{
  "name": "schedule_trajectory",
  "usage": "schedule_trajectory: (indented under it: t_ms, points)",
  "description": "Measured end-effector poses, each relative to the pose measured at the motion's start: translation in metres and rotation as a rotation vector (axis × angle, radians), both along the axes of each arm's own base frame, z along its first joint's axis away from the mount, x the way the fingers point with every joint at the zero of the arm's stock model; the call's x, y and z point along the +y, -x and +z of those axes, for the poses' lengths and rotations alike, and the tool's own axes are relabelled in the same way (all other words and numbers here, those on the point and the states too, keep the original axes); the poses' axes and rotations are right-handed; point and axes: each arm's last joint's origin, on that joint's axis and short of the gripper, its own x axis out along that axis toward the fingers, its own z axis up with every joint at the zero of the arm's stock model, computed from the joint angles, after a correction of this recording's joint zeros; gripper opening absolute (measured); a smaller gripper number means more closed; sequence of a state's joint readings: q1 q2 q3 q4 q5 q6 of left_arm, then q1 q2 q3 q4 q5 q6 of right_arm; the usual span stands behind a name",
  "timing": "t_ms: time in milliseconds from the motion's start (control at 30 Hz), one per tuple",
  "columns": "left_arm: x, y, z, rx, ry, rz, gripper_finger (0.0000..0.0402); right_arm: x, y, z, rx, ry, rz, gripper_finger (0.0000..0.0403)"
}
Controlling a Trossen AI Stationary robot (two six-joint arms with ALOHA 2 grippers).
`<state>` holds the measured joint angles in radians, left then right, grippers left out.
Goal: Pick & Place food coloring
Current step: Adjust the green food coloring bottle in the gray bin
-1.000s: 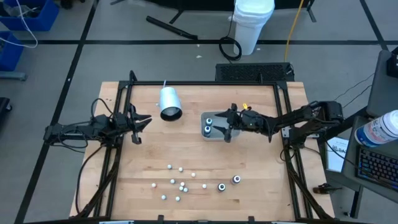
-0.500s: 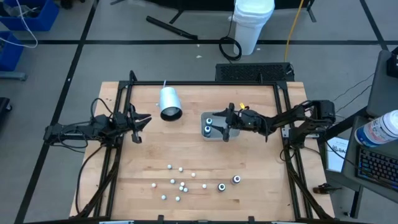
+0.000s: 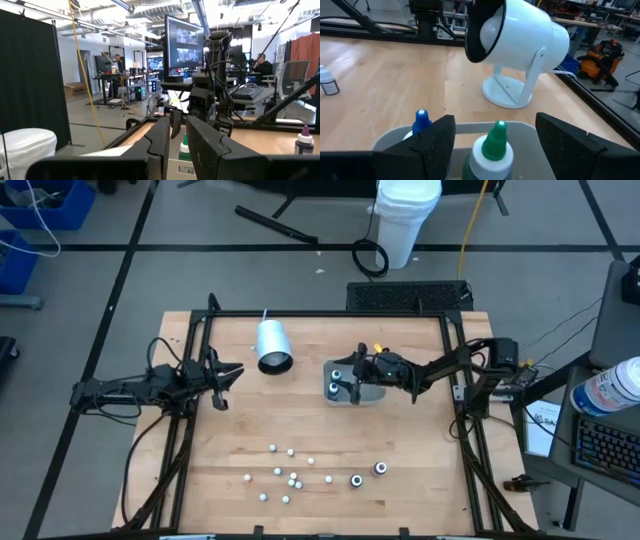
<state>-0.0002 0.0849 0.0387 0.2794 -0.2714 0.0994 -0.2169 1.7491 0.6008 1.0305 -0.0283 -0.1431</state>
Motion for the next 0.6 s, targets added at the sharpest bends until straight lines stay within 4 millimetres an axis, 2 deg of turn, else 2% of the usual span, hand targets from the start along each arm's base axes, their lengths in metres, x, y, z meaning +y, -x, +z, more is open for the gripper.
schedule_trajectory:
  t_ms: [600]
  points:
    - [0.0000, -0.0004, -0.0015, 0.017, -0.003, 0.001, 0.0072, -0.0010, -0.0027, -0.0093, 0.050, -0.023, -0.007, 0.0263]
